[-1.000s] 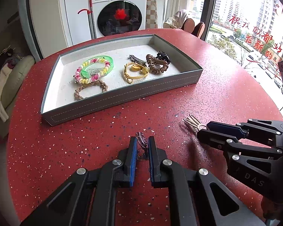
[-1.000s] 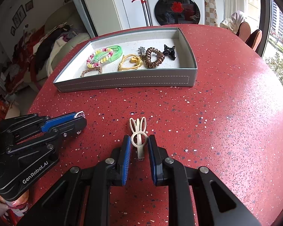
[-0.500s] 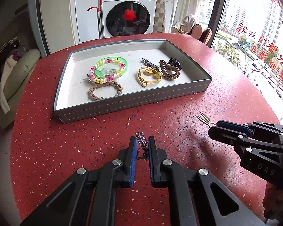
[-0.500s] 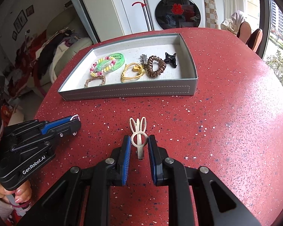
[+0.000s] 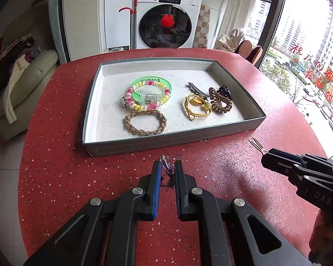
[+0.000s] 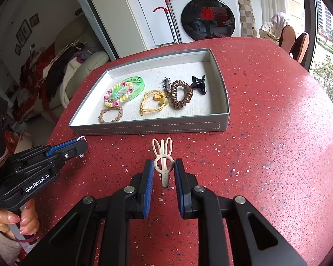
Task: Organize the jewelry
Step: 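Carry the pink heart pendant and bunny-ear clip into the grey tray with both tools, then open the right tool to release the bunny clip while the left releases the pendant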
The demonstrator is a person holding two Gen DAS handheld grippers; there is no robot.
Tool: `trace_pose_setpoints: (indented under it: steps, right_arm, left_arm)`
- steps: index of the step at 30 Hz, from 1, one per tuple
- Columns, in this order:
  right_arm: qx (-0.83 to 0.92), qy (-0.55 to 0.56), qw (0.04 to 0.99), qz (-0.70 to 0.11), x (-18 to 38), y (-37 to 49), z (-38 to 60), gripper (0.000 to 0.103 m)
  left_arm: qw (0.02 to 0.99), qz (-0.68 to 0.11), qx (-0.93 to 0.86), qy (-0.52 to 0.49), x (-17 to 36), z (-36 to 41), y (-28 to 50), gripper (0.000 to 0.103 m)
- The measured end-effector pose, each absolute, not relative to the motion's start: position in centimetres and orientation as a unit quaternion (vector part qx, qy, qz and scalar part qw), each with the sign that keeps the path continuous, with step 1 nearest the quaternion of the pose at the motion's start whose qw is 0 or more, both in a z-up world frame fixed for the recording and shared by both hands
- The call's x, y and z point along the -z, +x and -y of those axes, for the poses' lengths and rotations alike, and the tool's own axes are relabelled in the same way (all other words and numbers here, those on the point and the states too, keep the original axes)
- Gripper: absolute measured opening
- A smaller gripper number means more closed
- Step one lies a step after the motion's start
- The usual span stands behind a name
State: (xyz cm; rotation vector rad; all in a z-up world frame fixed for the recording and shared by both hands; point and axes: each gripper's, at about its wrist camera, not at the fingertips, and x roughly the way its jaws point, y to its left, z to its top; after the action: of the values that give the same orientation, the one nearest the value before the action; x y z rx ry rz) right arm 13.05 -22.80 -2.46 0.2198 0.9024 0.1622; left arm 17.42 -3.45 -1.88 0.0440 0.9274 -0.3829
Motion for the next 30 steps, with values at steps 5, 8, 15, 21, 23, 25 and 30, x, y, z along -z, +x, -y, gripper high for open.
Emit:
trace_pose_setpoints:
  steps: [5,8,15,21,23,25,30]
  right_arm:
    - [-0.078,0.104,0.894,-0.429,1.8,14.2,23.2,0.021]
    - [-0.079,0.104,0.896,-0.425,1.1,15.1,23.4,0.021]
    - [-0.084,0.112,0.900,-0.412,-0.4,18.3,24.0,0.021]
    - [-0.087,0.116,0.900,-0.412,-0.8,21.8,24.2,0.021]
    - [-0.085,0.116,0.899,-0.413,-0.8,22.9,24.3,0.021]
    - [-0.083,0.116,0.899,-0.415,-0.6,23.9,24.4,0.021]
    - [-0.078,0.116,0.897,-0.419,-0.1,26.3,24.4,0.021]
  left_arm:
    - [0.880,-0.438,0.181,0.020,1.4,3.7,18.1,0.030]
    - [0.883,-0.435,0.178,0.019,1.1,3.8,18.8,0.030]
    - [0.893,-0.418,0.164,0.025,-0.3,4.0,21.1,0.030]
    - [0.903,-0.404,0.145,0.022,-1.5,3.9,24.0,0.030]
    - [0.904,-0.404,0.139,0.019,-1.6,3.9,25.0,0.030]
    - [0.905,-0.405,0.132,0.018,-1.6,3.9,25.9,0.030]
    - [0.906,-0.406,0.116,0.021,-1.3,4.2,27.9,0.030]
